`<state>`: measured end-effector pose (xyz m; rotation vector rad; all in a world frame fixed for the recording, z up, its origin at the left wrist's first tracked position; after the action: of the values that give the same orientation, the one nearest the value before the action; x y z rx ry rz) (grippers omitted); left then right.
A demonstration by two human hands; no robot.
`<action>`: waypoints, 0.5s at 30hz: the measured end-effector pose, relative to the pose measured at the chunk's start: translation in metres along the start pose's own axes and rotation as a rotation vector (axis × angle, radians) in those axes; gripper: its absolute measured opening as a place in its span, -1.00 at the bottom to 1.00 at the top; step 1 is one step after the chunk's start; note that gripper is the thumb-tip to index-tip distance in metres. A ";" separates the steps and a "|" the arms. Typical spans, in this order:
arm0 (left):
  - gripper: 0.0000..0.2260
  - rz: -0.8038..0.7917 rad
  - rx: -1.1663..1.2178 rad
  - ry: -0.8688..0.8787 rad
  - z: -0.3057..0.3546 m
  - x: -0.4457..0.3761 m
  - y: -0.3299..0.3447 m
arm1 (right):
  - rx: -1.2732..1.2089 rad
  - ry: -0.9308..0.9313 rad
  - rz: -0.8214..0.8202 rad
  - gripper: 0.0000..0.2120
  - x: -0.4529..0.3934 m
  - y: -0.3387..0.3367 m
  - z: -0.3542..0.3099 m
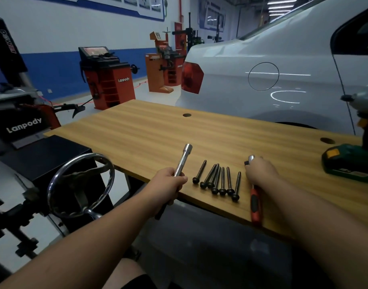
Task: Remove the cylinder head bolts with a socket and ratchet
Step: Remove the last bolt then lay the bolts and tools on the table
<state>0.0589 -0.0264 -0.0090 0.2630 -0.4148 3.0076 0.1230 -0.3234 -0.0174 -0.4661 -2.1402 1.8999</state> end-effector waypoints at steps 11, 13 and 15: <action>-0.86 -0.038 0.138 -0.021 0.002 0.002 0.007 | -0.533 -0.122 0.262 -0.59 0.028 -0.069 -0.043; -0.86 -0.043 0.166 -0.014 0.006 0.004 0.009 | -0.964 -0.051 0.025 -0.60 0.054 -0.067 -0.083; -0.85 -0.067 0.180 0.025 0.012 0.008 0.008 | -1.233 0.048 -0.314 -0.63 0.084 -0.047 -0.125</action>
<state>0.0519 -0.0370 0.0013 0.2467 -0.1306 2.9812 0.0902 -0.1811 0.0425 -0.3068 -2.8812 0.2335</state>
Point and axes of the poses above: each hand's wrist, its own x-axis away from the middle knuckle, its own y-axis out of the palm, z = x × y, the point moved 6 cm from there along -x, towards the middle knuckle, and after that the axes turned 5 degrees about z, right-handed, at the moved point
